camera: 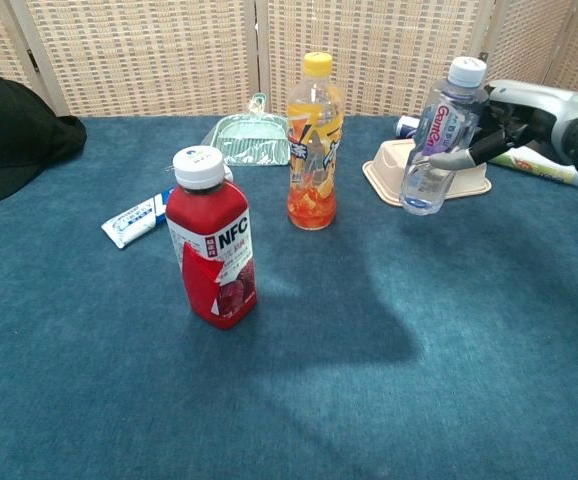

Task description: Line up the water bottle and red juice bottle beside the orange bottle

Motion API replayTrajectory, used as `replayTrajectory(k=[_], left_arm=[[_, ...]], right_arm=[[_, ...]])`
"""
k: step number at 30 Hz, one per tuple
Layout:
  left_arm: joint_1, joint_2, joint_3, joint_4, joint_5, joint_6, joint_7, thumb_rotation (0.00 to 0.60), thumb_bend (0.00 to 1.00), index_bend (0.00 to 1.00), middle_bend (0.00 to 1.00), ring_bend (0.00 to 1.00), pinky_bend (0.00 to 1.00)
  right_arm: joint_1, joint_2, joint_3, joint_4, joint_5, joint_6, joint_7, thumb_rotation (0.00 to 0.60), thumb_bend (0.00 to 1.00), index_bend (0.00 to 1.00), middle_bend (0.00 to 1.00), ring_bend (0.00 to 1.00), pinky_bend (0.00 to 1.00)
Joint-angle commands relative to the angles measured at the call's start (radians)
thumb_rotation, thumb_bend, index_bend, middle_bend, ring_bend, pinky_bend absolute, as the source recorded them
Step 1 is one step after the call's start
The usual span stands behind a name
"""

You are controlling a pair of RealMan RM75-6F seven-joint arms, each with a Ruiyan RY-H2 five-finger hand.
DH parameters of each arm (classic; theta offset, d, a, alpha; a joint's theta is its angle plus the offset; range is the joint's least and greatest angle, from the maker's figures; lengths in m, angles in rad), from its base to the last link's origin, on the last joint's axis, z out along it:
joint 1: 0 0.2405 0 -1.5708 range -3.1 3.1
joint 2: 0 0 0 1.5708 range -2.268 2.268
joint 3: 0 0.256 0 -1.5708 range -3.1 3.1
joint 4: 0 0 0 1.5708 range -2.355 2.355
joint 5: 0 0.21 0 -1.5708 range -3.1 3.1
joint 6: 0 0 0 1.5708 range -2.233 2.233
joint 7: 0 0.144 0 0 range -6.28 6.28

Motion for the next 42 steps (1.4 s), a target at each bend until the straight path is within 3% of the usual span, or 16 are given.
replayTrajectory(k=[1,28,42], left_arm=[[0.0,0.0,0.0,-0.001,0.0,0.0,0.001,0.6,0.15,0.11,0.04,0.15,0.17],[-0.002,0.002,0.001,0.0,-0.005,-0.012,0.003,0.6,0.15,0.11,0.04,0.15,0.17],[-0.011,0.002,-0.003,-0.005,-0.006,-0.021,0.012,0.6,0.15,0.11,0.04,0.15,0.17]], right_arm=[[0.023,-0.027,0.004,0.029,0.013,-0.01,-0.023,0.6,0.38,0.49,0.38,0.16,0.23],[0.125,-0.193,0.012,0.245,-0.018,-0.035,0.018,0.6,0.29,0.49,0.34,0.16,0.23],[0.143,-0.21,0.011,0.287,-0.039,-0.051,0.061,0.6,0.26,0.45,0.31,0.16,0.23]])
